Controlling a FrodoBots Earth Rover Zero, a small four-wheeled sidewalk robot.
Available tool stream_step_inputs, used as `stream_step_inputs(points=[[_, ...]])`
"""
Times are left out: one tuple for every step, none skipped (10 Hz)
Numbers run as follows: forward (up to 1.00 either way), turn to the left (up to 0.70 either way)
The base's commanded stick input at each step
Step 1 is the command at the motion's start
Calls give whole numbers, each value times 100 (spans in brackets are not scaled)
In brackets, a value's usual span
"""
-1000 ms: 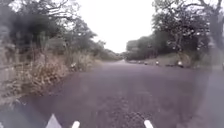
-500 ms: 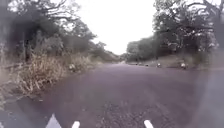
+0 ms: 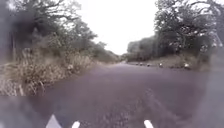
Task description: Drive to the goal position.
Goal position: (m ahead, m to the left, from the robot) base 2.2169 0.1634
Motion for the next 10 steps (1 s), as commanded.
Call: stream_step_inputs(points=[[70,0],[70,0],[70,0],[70,0],[70,0],[70,0],[70,0],[70,0],[70,0],[70,0]])
